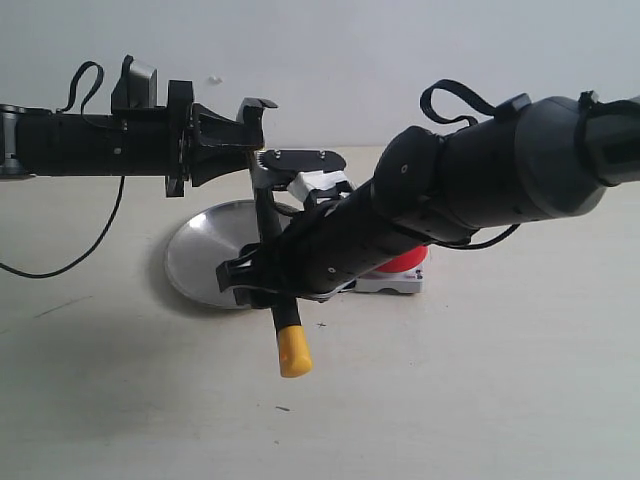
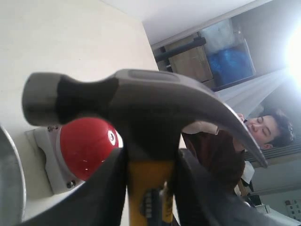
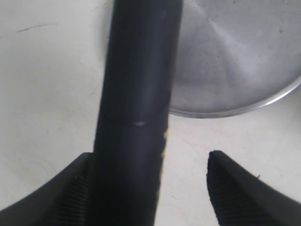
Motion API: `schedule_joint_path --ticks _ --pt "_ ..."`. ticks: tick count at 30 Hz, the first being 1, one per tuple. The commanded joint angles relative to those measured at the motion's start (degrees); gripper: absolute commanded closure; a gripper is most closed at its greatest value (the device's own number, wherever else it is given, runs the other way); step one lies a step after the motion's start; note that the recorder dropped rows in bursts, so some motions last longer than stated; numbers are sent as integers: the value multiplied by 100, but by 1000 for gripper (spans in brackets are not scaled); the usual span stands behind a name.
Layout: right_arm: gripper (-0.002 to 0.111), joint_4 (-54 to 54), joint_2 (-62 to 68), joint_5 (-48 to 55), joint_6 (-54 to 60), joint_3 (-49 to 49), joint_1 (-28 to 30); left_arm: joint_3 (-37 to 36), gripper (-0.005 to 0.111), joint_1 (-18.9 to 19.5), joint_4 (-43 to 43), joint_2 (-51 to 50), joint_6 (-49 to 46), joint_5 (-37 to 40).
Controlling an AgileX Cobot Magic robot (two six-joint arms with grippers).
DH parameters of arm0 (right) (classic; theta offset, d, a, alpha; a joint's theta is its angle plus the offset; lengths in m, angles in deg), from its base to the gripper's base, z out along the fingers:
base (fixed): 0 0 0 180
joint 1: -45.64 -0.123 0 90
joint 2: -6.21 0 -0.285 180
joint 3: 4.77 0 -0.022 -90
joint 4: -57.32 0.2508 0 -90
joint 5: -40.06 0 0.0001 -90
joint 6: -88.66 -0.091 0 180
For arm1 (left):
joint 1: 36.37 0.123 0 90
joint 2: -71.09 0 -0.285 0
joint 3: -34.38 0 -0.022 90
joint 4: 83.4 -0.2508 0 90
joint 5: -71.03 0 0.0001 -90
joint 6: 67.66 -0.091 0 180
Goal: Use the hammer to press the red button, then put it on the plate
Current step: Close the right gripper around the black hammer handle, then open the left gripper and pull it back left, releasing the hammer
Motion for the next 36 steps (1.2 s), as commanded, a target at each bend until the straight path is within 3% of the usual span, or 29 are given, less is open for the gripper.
schedule_joint_path --ticks 1,4,11,18,26,36 --pt "49 -32 2 -112 27 42 -12 -3 107 -31 358 123 -21 314" --pt "61 -32 2 -132 27 42 -12 -3 107 -31 358 123 -21 314" --pt "108 -32 2 -146 349 42 -12 -3 107 -31 358 123 -47 314" --pt "108 -32 -19 -194 338 42 -12 -3 102 -31 358 123 -66 314" --pt "108 -32 -53 -261 328 42 -12 -3 49 -31 245 123 -78 314" --pt "108 -32 -67 -571 315 42 -12 -3 47 -31 -145 123 -67 314"
